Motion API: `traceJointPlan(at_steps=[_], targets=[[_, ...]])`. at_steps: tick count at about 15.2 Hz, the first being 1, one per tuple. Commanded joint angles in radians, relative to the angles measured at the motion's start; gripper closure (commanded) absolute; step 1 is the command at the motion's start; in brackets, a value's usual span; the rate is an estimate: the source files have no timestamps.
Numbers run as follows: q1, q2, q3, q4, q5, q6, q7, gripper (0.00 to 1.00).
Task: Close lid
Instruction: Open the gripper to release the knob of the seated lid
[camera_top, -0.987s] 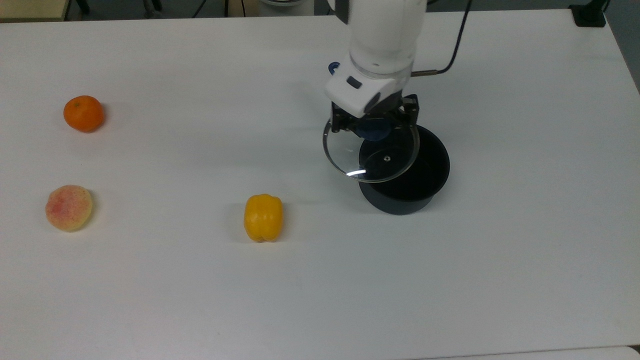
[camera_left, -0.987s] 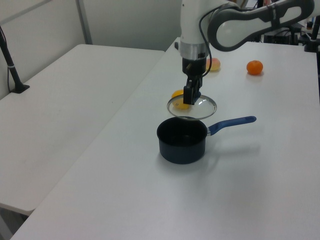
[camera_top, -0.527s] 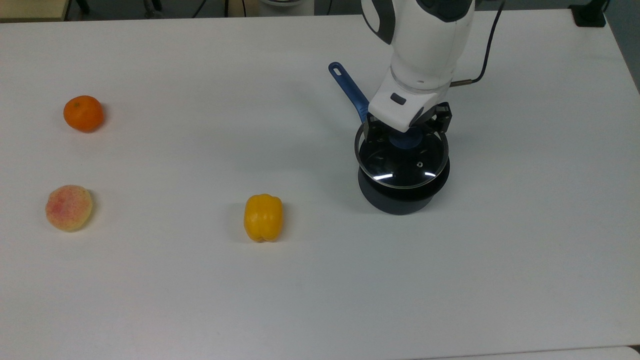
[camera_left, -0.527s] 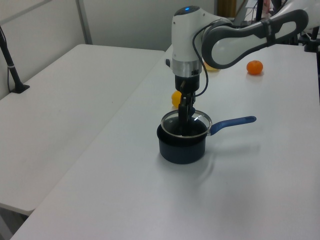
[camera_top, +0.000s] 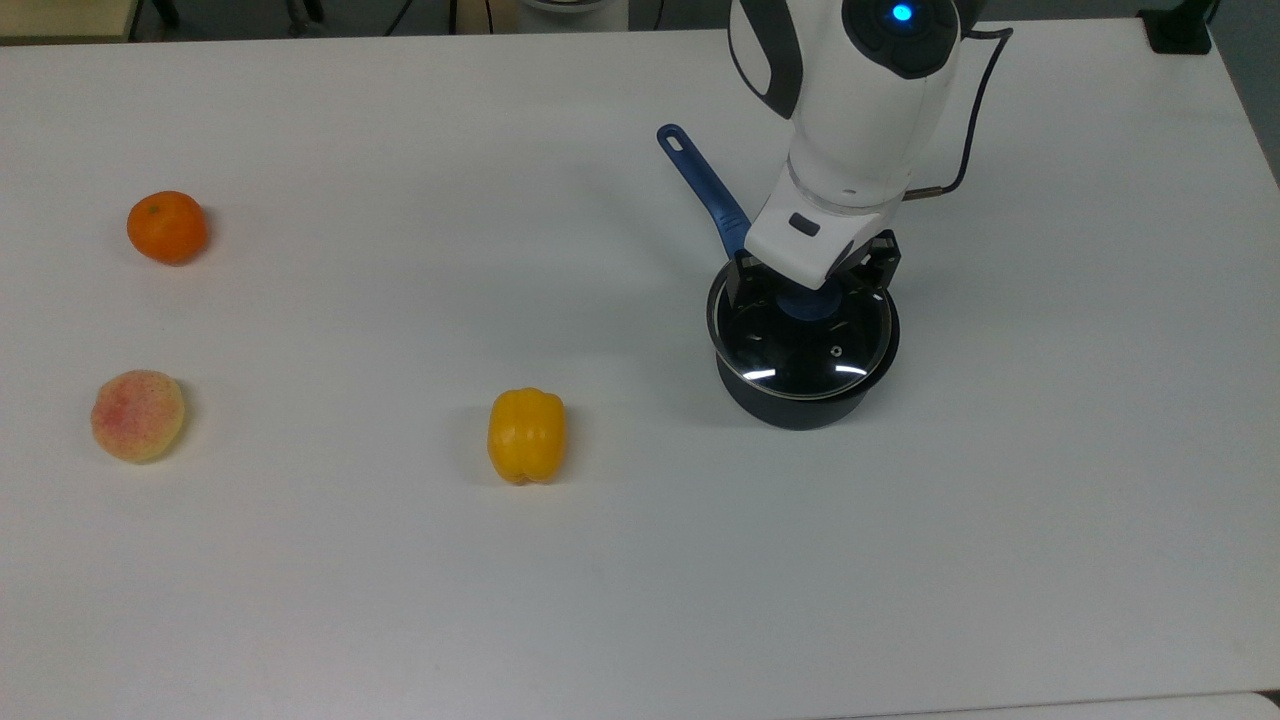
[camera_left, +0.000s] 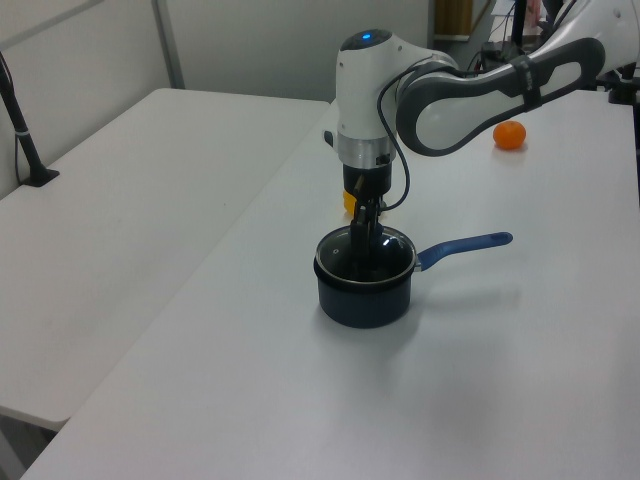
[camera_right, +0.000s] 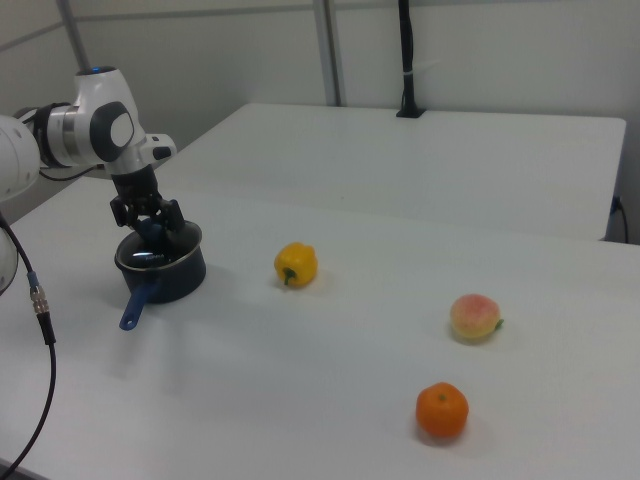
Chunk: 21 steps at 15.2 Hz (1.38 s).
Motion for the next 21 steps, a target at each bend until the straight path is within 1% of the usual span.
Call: traceJointPlan(at_steps=[1,2,5,6,7,8,10,11,12,13,14,15,18,19,20,21], targets=[[0.024,0.015,-0.008,0.022,-0.019,0.039,0.014,0.91],[0.033,0.017,-0.008,0.022,-0.02,0.05,0.014,0.91],[0.038,0.02,-0.008,0.013,-0.057,0.057,0.014,0.91],[0.038,0.02,-0.008,0.01,-0.062,0.057,0.014,0.9],[0.038,0.021,-0.008,0.002,-0.063,0.056,0.014,0.86],[0.038,0.021,-0.008,0.001,-0.063,0.056,0.014,0.75],[0.037,0.02,-0.008,-0.008,-0.062,0.056,0.014,0.57],[0.037,0.015,-0.008,-0.014,-0.059,0.056,0.014,0.46],[0.037,0.012,-0.006,-0.015,-0.057,0.054,0.014,0.3],[0.04,0.009,-0.006,-0.016,-0.062,0.051,0.014,0.0],[0.038,0.002,-0.003,-0.021,-0.06,0.051,0.016,0.0],[0.024,-0.041,0.016,-0.054,-0.059,0.054,0.014,0.0],[-0.003,-0.145,0.021,-0.114,-0.042,0.044,0.017,0.0],[-0.008,-0.185,0.023,-0.139,-0.04,0.039,0.017,0.0],[-0.019,-0.252,0.021,-0.196,-0.04,0.022,0.017,0.0],[-0.034,-0.296,0.021,-0.224,-0.04,0.004,0.017,0.0]])
